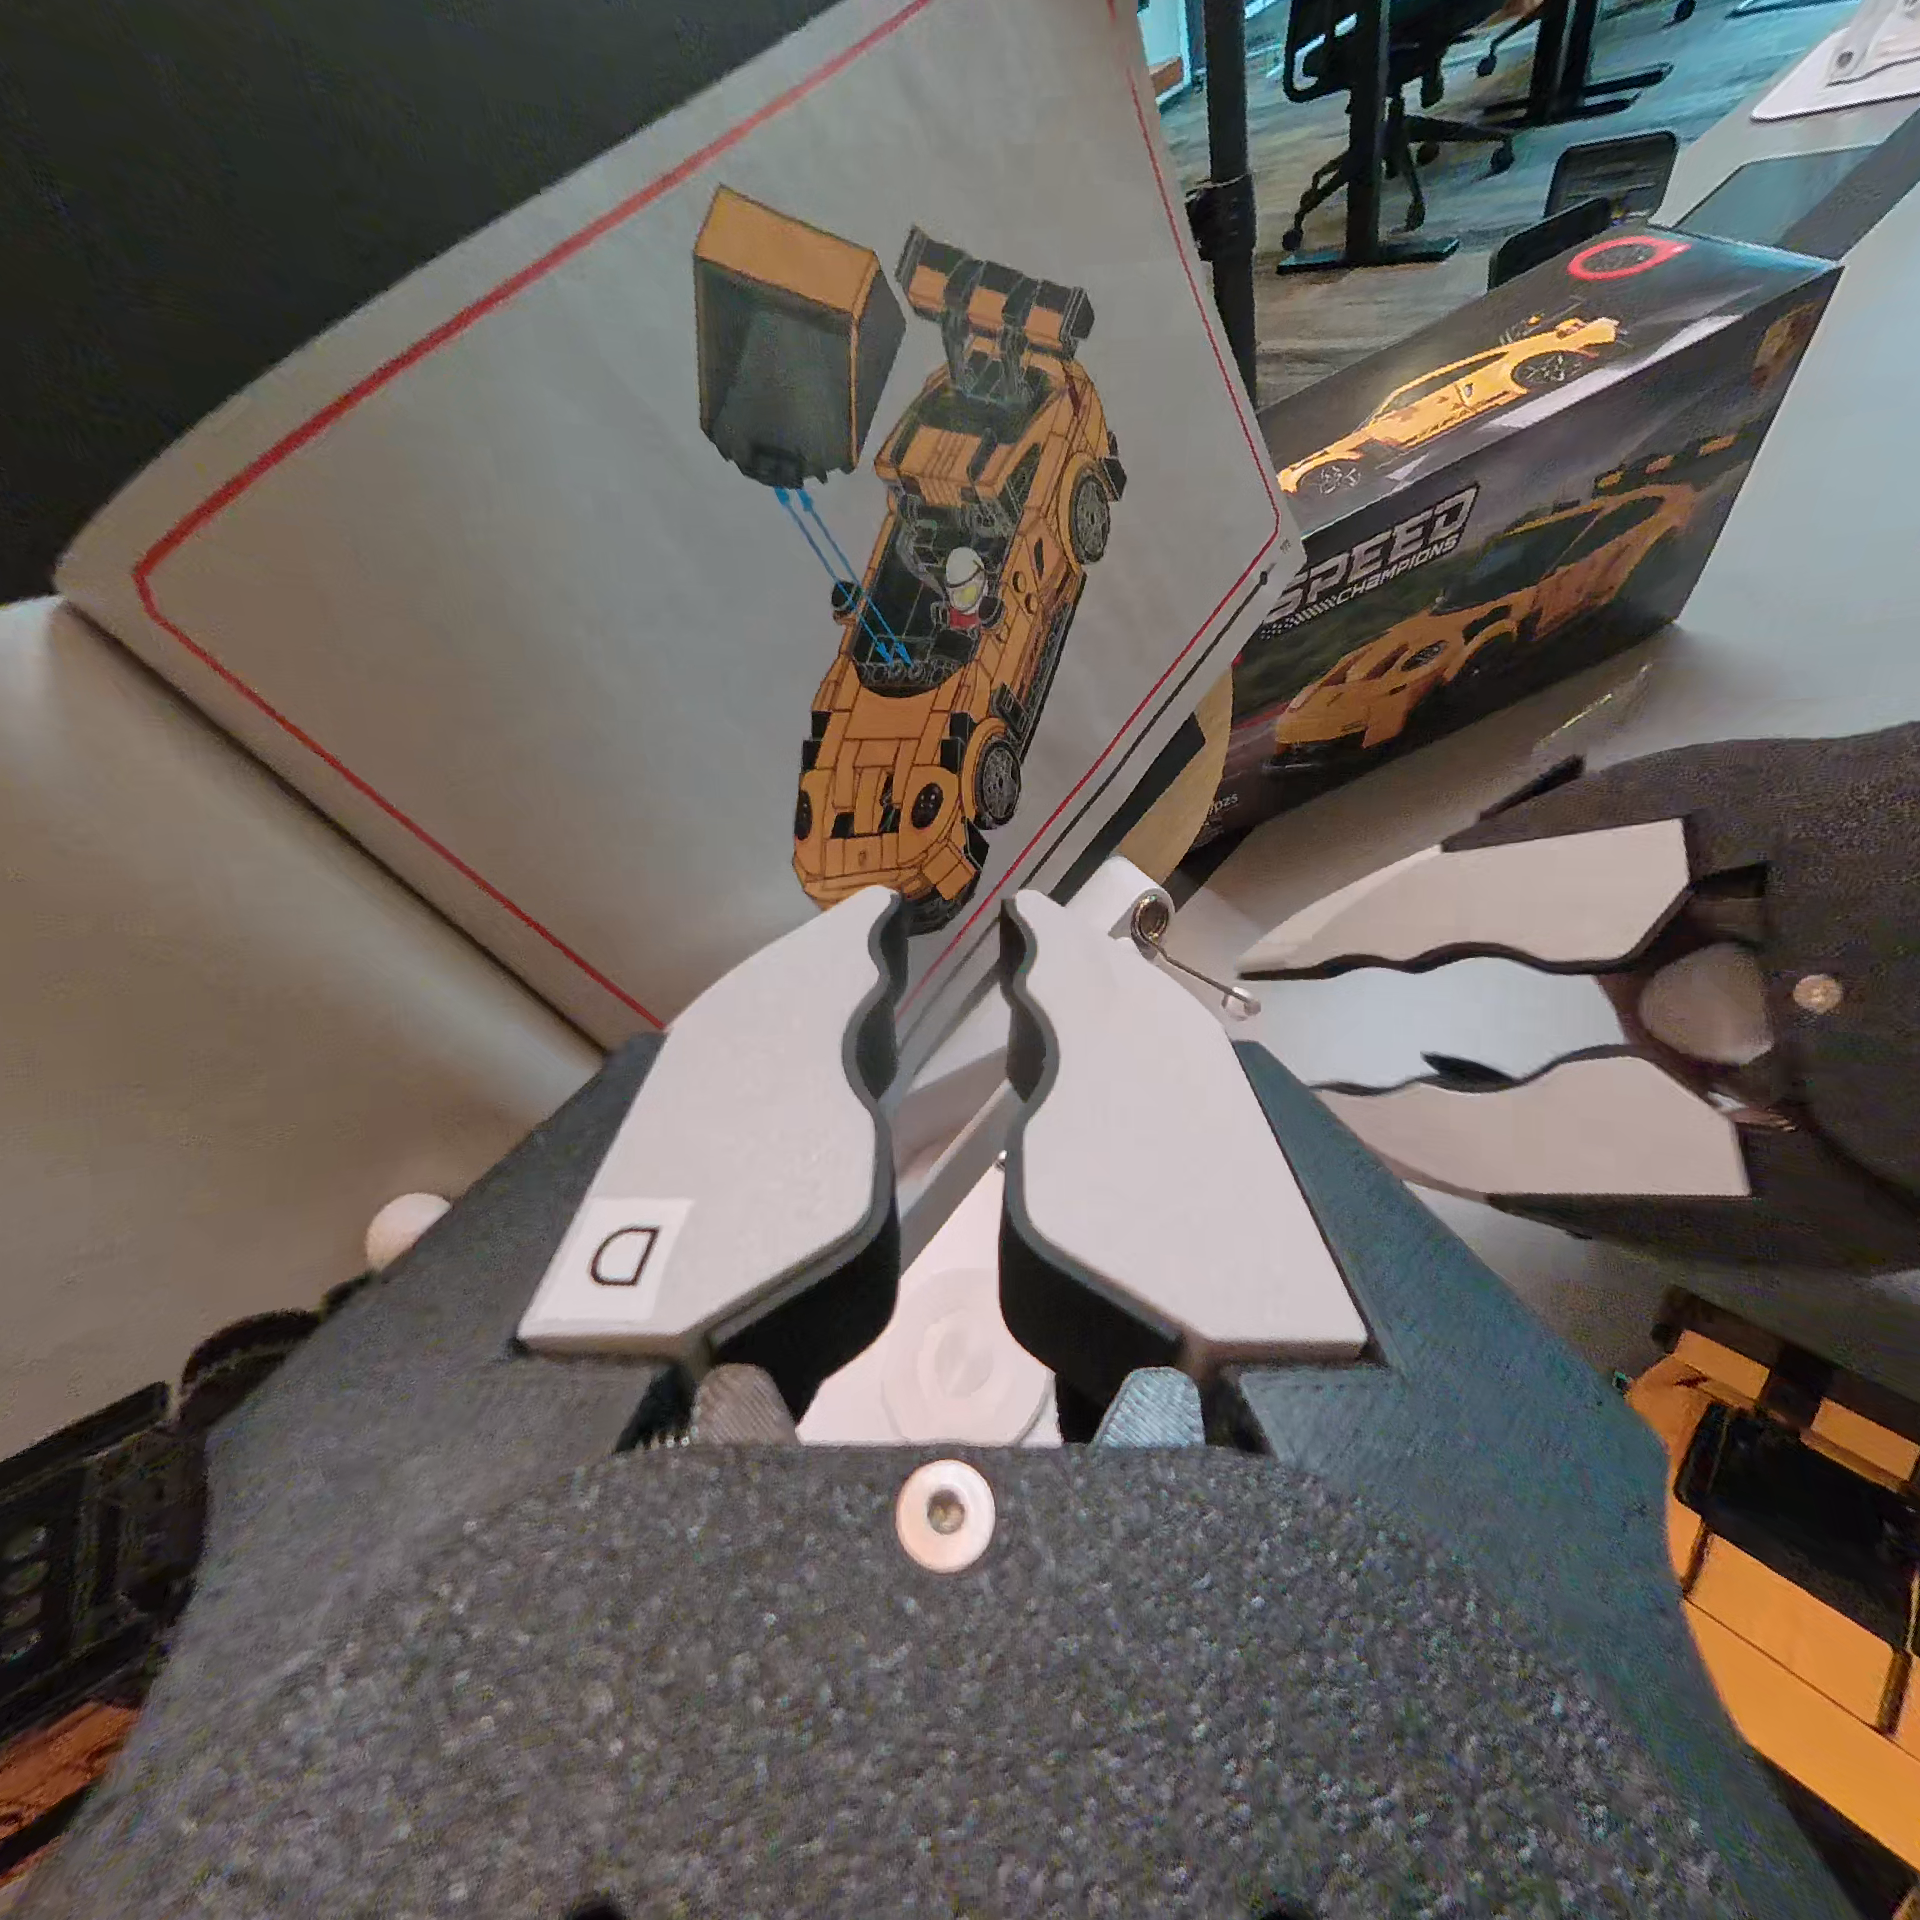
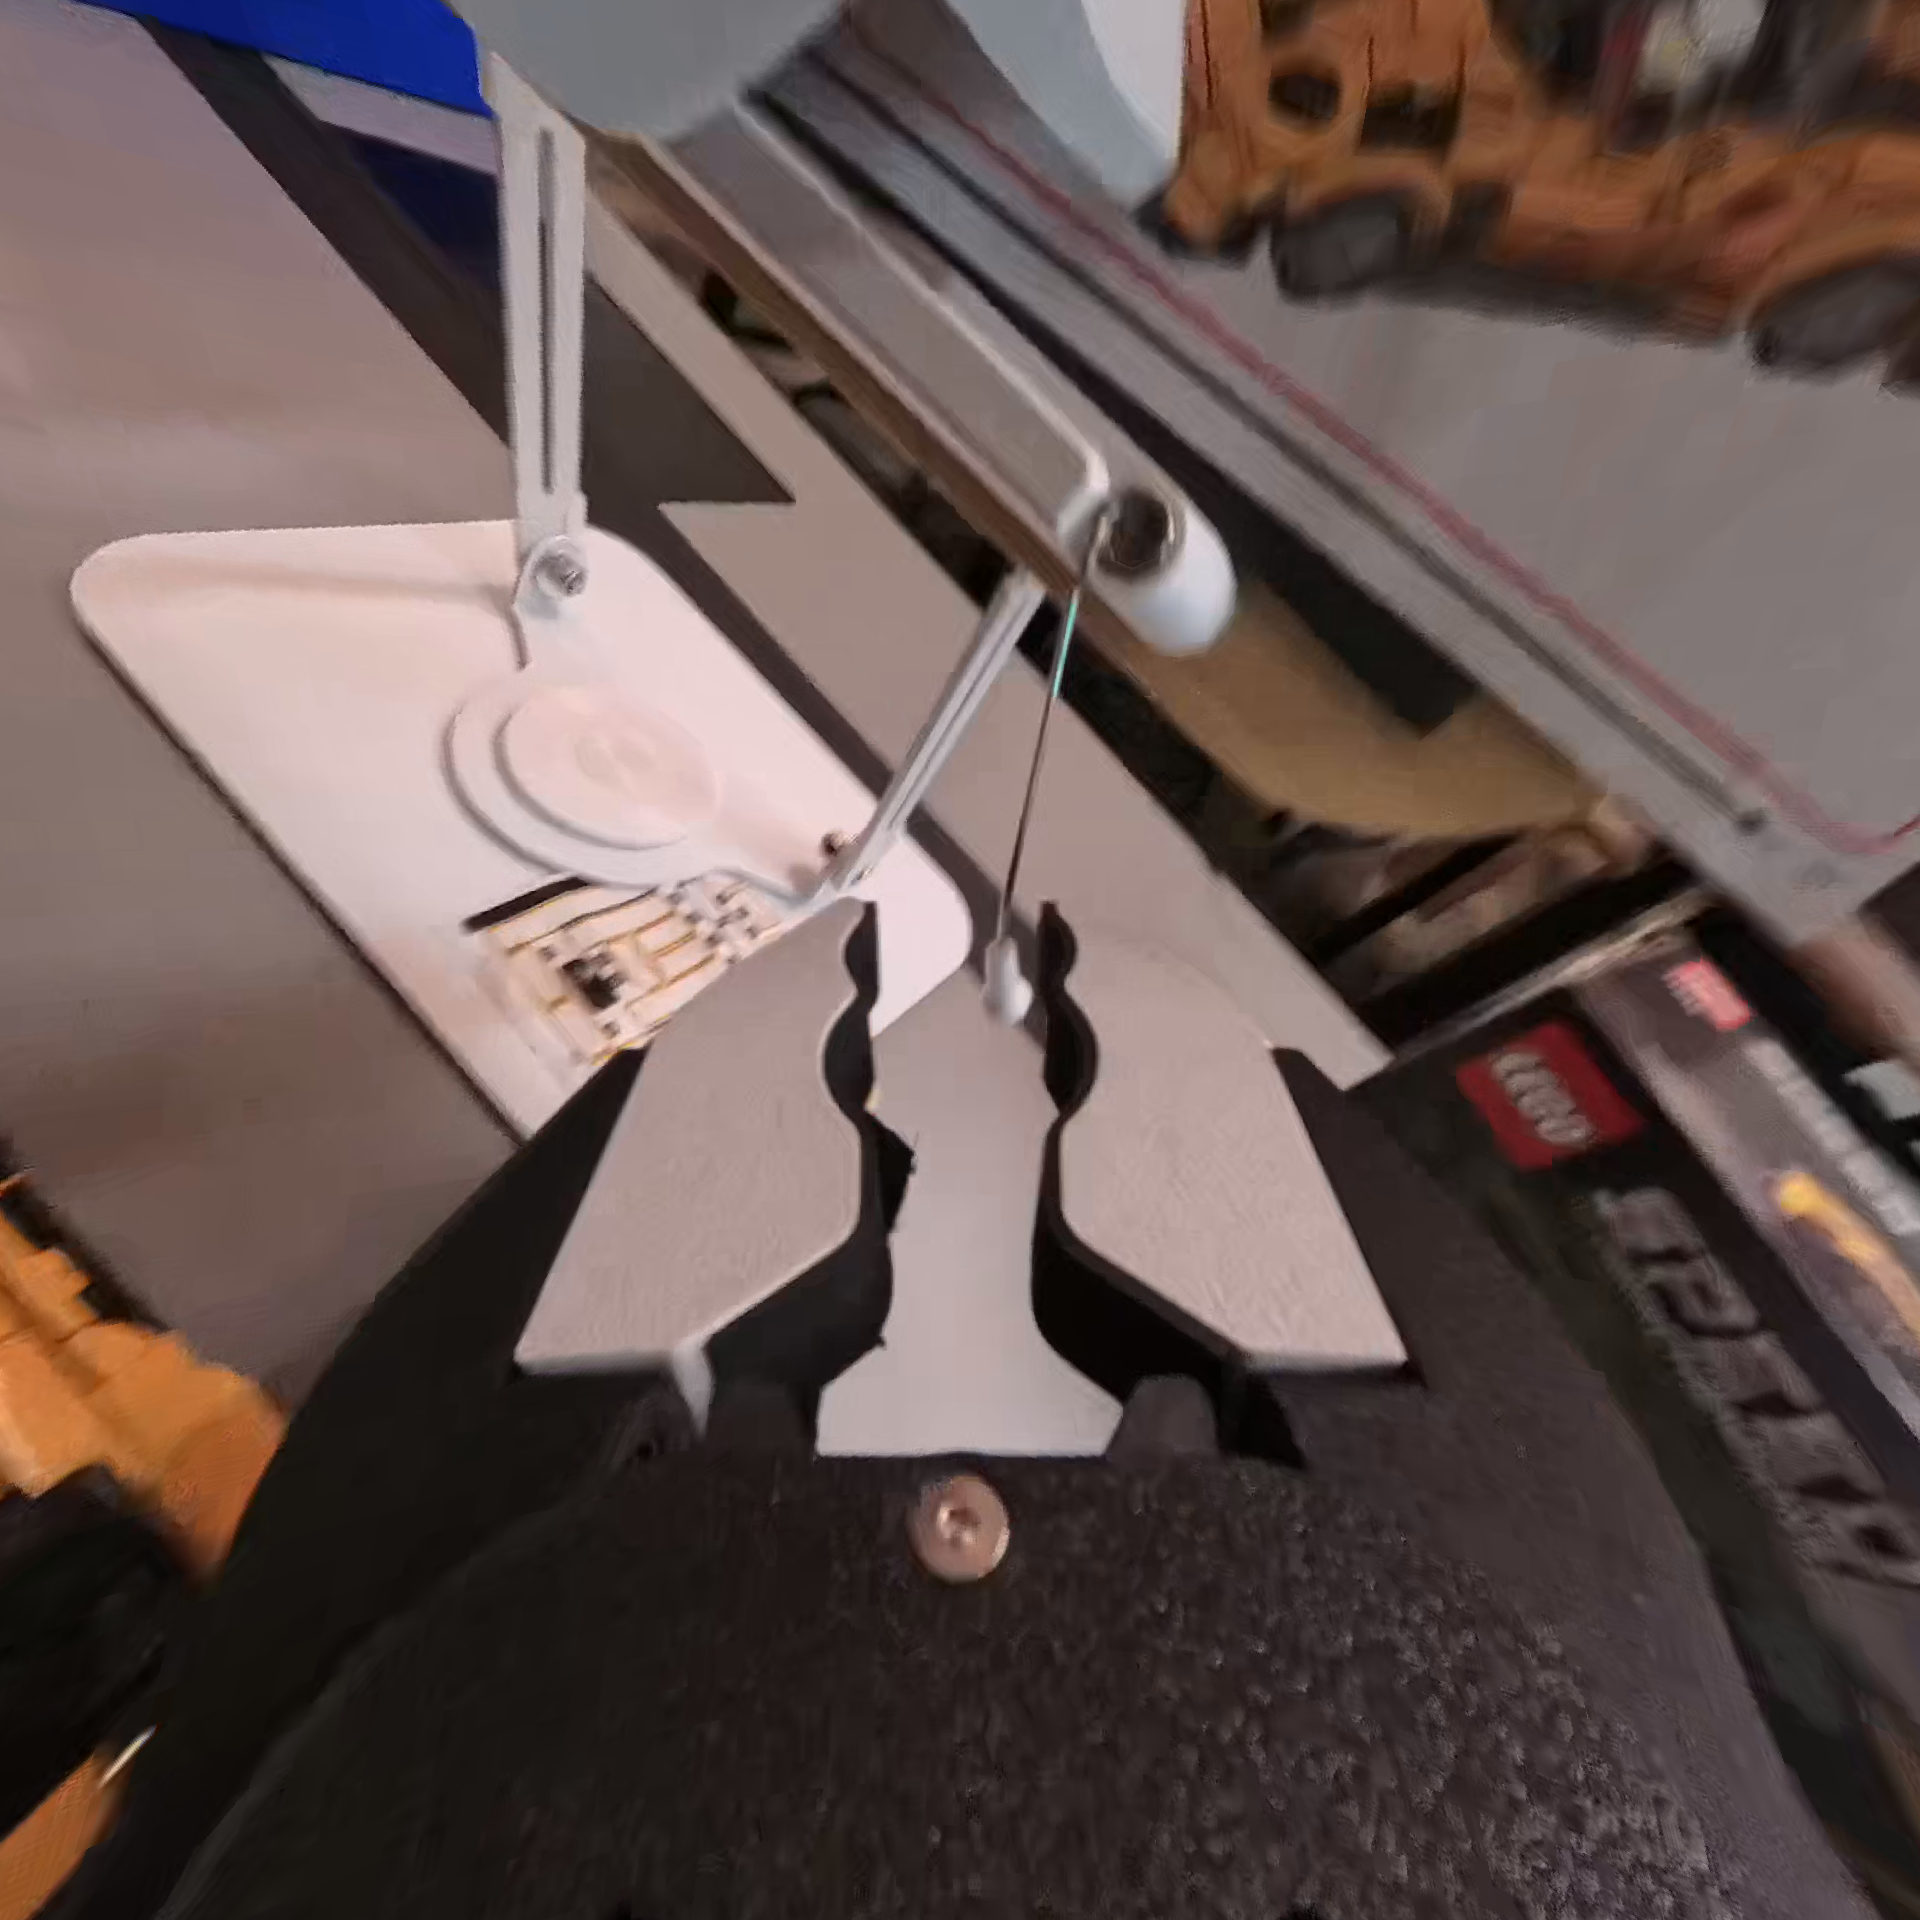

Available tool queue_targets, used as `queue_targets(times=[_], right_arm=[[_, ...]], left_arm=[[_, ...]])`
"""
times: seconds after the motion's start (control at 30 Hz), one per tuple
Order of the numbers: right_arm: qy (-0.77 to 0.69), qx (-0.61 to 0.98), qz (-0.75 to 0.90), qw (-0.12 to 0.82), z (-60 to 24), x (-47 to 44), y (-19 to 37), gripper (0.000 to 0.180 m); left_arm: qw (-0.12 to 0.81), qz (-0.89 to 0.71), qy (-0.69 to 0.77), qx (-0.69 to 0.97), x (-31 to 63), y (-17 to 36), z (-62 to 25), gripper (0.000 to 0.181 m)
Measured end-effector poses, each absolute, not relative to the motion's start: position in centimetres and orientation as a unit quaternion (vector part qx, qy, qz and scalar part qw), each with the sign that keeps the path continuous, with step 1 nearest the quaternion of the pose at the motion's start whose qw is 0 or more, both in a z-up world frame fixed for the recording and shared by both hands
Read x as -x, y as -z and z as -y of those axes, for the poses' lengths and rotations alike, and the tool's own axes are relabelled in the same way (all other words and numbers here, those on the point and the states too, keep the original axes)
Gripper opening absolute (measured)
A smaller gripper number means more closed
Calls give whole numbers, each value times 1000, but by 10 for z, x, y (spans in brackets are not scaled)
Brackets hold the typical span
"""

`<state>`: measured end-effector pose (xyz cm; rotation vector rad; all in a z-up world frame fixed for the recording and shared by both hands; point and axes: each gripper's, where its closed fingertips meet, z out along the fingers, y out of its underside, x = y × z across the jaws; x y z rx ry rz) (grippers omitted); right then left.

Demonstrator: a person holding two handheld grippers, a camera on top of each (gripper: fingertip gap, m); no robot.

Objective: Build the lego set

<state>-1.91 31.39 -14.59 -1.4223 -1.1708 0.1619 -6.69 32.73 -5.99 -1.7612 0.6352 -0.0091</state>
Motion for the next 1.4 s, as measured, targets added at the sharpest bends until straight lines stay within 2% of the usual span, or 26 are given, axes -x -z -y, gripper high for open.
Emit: queue_targets(times=[0.1,0.27,0.5,0.77,0.93,1.03,1.13,1.3,1.4], right_arm=[[1,593,515,618,-326,24,140,14],[59,578,516,629,-335,1,121,0],[324,435,602,586,-332,-11,80,2],[390,378,632,553,-334,0,56,7],[358,403,627,563,-341,-1,61,7],[308,438,608,586,-330,-7,59,37],[159,491,568,641,-294,-9,48,34],[-127,561,418,703,-240,-7,2,40],[-223,553,339,728,-220,-6,-24,24]], left_arm=[[592,-276,2,757,68,62,-327,16],[588,-291,-8,755,70,65,-327,15],[581,-290,11,760,73,64,-328,9],[576,-289,32,764,74,64,-326,7],[574,-300,52,760,68,64,-320,20],[615,-294,95,725,65,47,-302,19],[638,-268,129,710,75,34,-277,19],[674,-218,107,697,107,24,-244,18],[708,-175,44,683,139,11,-227,13]])
